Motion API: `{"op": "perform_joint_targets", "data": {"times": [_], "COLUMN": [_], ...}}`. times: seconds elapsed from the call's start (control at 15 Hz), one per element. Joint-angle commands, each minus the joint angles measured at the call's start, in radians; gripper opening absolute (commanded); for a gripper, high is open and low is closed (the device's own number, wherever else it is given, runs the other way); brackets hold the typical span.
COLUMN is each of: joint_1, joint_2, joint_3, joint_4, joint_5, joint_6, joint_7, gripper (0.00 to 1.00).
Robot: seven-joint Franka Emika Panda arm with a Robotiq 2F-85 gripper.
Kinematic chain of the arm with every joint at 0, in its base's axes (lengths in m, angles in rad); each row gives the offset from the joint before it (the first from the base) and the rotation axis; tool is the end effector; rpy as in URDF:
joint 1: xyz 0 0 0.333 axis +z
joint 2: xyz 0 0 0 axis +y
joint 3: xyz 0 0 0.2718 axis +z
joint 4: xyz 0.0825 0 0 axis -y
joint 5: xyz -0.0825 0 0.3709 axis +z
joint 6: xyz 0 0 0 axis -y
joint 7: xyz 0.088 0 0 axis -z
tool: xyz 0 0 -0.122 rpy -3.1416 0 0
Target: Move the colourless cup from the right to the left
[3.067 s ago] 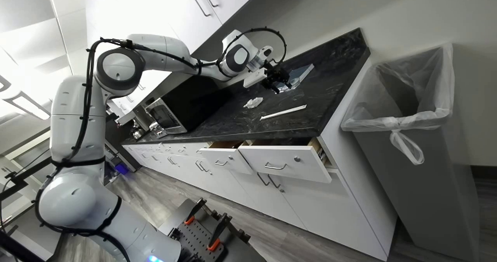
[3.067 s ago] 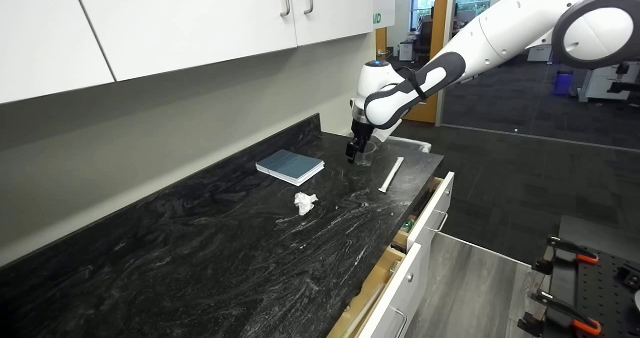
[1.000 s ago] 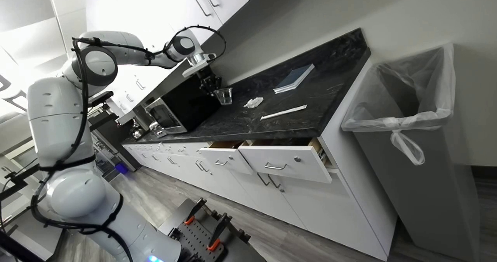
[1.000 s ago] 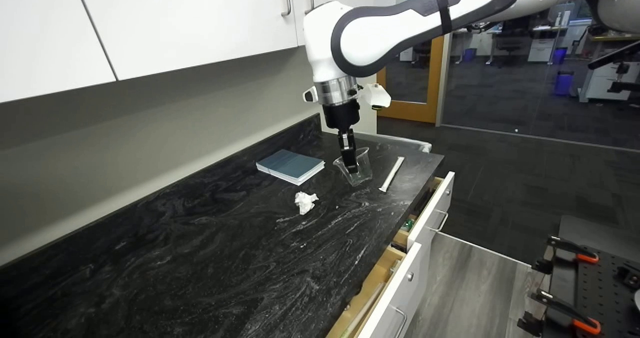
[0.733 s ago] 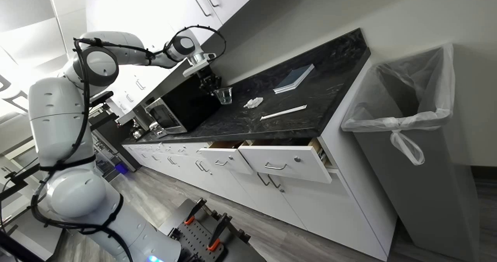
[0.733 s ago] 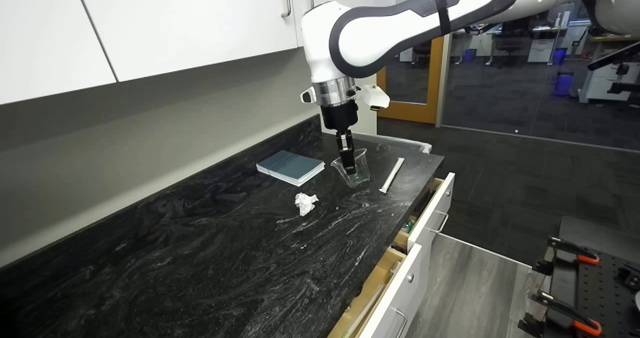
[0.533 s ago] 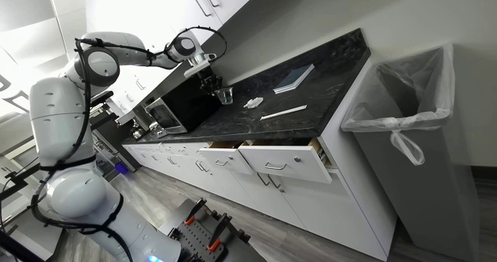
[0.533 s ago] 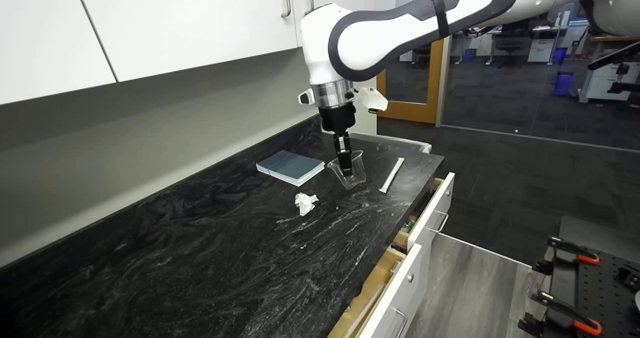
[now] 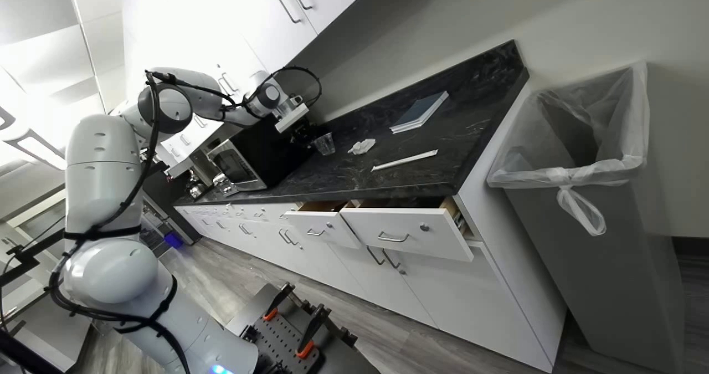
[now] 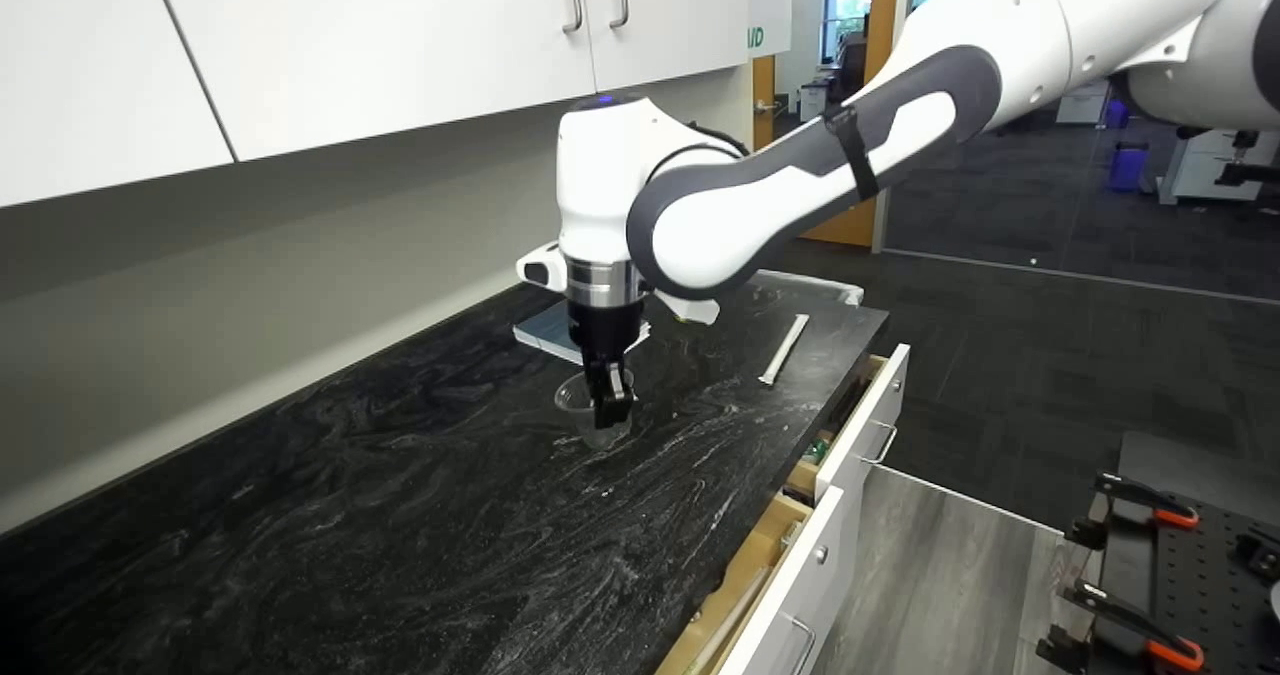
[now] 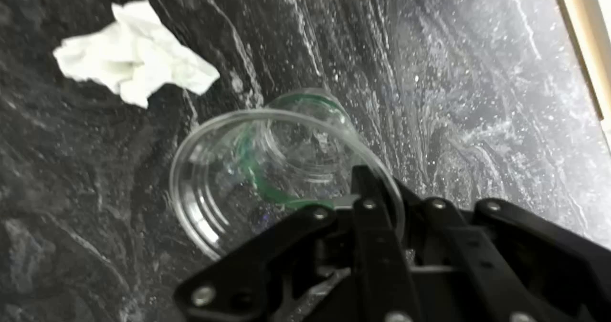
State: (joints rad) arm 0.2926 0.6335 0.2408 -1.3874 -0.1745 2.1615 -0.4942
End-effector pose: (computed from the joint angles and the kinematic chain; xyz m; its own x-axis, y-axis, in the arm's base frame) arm 0.6234 0.3231 0.3170 0.4821 0.8662 0.1315 0.8644 -0.4947 0.0899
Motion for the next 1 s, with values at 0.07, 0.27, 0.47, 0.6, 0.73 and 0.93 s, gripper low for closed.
{"op": "perform_joint_targets", "data": {"times": [0.07, 0.27, 0.47, 0.6, 0.73, 0.93], "joint_1": [0.013, 0.007, 0.011, 0.013, 0.014, 0.017], "joint_2": [0.077, 0.113, 0.144, 0.160, 0.175, 0.188], "joint_3": [0.032, 0.051, 0.053, 0.053, 0.052, 0.055], "joint_4": [0.055, 0.062, 0.077, 0.086, 0.096, 0.116], "joint_5": [-0.037, -0.017, -0.016, -0.016, -0.015, -0.010], "joint_6": [0.108, 0.128, 0.122, 0.119, 0.116, 0.102], "joint_7": [-0.125, -0.200, -0.252, -0.279, -0.300, -0.327], "gripper": [0.01, 0.01, 0.01, 0.01, 0.01, 0.31]}}
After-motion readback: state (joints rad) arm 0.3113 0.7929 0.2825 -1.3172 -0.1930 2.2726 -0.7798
